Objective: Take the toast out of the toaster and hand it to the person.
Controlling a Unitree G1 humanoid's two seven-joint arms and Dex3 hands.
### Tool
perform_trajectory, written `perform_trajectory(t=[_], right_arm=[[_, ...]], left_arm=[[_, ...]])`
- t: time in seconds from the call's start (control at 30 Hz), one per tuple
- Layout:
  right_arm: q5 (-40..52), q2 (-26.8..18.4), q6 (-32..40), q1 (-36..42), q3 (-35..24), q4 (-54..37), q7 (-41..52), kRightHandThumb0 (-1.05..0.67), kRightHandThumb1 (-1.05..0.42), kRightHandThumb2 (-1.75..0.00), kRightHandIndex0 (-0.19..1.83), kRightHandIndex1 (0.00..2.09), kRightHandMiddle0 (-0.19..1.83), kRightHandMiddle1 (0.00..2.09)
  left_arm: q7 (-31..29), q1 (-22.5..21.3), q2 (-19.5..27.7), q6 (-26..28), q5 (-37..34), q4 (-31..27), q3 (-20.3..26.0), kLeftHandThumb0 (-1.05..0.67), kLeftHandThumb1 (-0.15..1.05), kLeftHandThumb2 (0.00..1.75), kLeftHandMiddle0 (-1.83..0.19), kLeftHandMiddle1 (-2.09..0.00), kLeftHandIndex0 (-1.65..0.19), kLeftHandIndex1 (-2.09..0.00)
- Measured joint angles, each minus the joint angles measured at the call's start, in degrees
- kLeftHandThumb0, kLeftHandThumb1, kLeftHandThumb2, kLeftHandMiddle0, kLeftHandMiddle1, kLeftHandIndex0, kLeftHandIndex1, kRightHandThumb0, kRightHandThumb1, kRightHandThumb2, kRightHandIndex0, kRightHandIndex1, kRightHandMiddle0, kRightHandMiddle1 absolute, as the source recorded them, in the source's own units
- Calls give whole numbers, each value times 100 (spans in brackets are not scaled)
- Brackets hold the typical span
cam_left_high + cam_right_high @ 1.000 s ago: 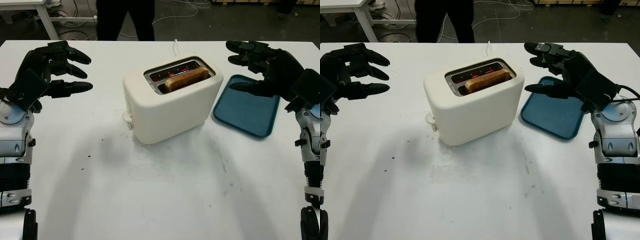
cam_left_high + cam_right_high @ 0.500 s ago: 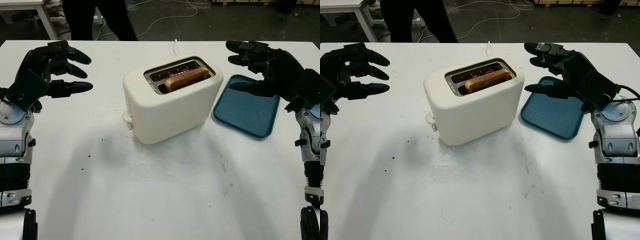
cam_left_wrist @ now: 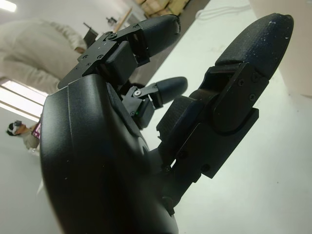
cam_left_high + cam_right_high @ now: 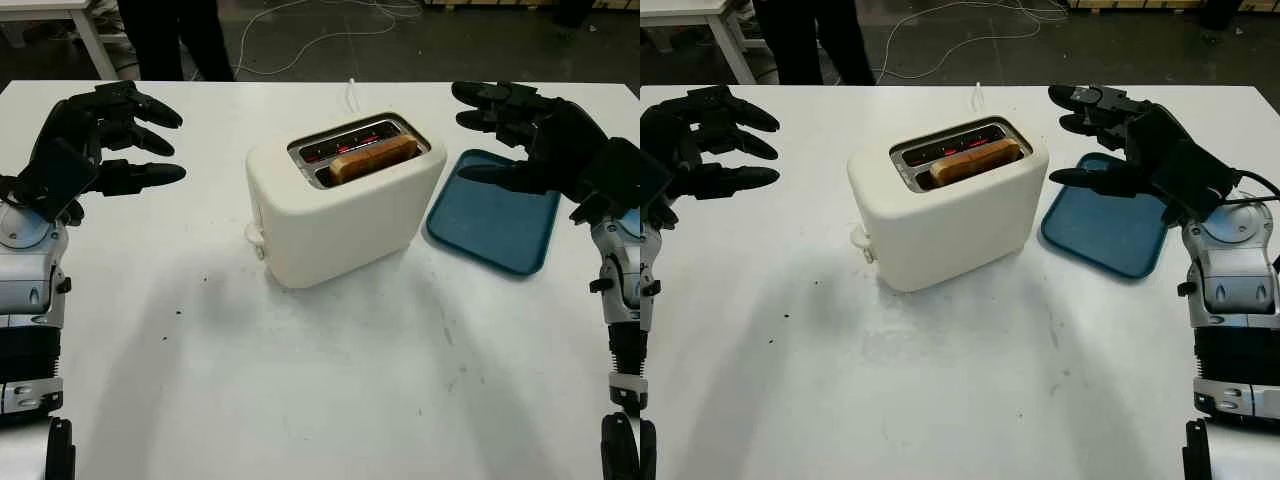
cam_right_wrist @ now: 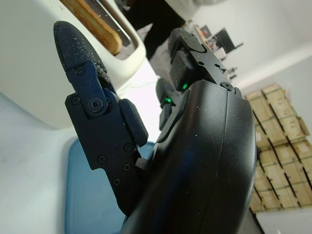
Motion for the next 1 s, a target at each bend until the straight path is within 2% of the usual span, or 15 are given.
perform_trajectory(t=[1.0], right_arm=[[0, 1, 1, 0, 0, -2, 0, -69, -74, 0, 12, 59, 43, 0]], left_arm=[[5, 0, 0, -2, -2, 1, 1, -105, 58, 0, -66, -104, -64, -96]])
